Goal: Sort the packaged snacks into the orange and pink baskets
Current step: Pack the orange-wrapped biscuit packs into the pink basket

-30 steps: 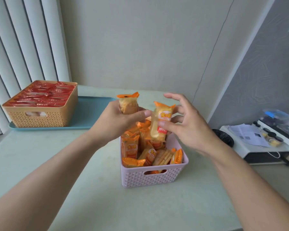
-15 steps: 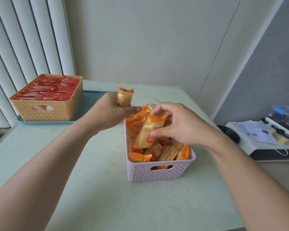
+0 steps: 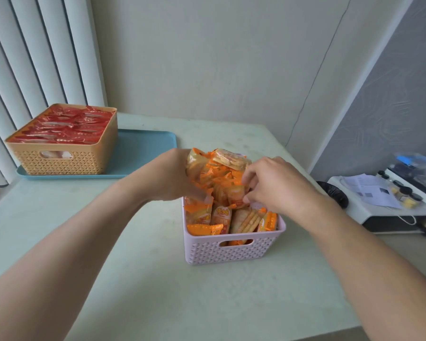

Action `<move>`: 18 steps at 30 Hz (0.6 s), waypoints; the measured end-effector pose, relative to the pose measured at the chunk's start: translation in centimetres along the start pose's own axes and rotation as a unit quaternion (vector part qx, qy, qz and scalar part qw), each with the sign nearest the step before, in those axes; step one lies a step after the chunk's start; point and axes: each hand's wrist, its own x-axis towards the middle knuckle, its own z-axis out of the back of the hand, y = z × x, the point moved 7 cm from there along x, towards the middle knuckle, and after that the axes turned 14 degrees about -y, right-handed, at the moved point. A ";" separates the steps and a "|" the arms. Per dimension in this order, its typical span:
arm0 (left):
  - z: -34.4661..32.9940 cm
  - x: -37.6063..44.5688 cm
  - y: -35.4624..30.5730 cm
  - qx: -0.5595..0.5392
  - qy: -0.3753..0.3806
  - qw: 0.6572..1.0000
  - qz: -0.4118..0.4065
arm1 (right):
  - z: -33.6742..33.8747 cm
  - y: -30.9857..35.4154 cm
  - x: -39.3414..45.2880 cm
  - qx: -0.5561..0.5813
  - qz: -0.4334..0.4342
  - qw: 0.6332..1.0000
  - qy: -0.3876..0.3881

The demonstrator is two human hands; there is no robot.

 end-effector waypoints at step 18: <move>-0.5 0.2 -0.3 0.040 -0.011 0.998 -0.043 | -3.3 0.4 0.5 0.161 -0.009 0.985 -0.059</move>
